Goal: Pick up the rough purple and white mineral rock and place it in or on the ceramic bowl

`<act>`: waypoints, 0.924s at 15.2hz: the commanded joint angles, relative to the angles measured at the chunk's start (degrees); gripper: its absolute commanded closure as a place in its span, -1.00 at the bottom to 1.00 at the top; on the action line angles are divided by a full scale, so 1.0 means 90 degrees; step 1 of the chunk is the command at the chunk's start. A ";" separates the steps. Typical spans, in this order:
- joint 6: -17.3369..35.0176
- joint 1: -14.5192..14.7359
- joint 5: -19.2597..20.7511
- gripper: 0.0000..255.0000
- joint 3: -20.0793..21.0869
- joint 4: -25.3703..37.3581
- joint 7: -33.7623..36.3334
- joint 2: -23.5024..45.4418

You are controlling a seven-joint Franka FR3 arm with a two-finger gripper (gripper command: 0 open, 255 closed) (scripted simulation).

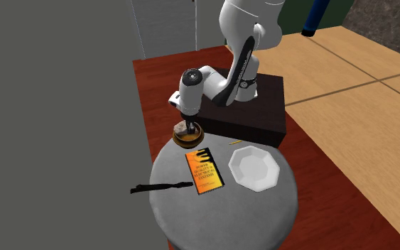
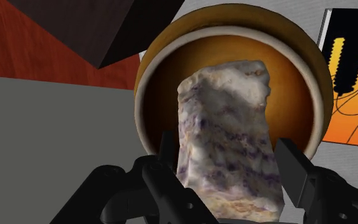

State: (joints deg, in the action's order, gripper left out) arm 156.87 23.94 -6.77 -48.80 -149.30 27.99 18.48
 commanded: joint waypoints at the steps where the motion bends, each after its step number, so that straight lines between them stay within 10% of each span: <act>1: 0.0001 -0.0002 -0.0002 1.00 0.0002 0.0002 -0.0001 0.0001; 2: 0.0001 -0.0001 -0.0001 -1.00 0.0001 0.0001 -0.0001 0.0000; 7: 0.0000 -0.0001 -0.0001 -1.00 0.0001 0.0001 0.0000 0.0000; 11: -0.0921 0.1426 0.1573 -1.00 -0.1609 0.0020 0.1132 -0.1120; 14: -0.0923 0.1376 0.1603 -1.00 -0.1564 0.0021 0.1153 -0.1134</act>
State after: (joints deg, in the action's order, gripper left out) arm 148.84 35.92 6.96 -62.42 -149.05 37.86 8.70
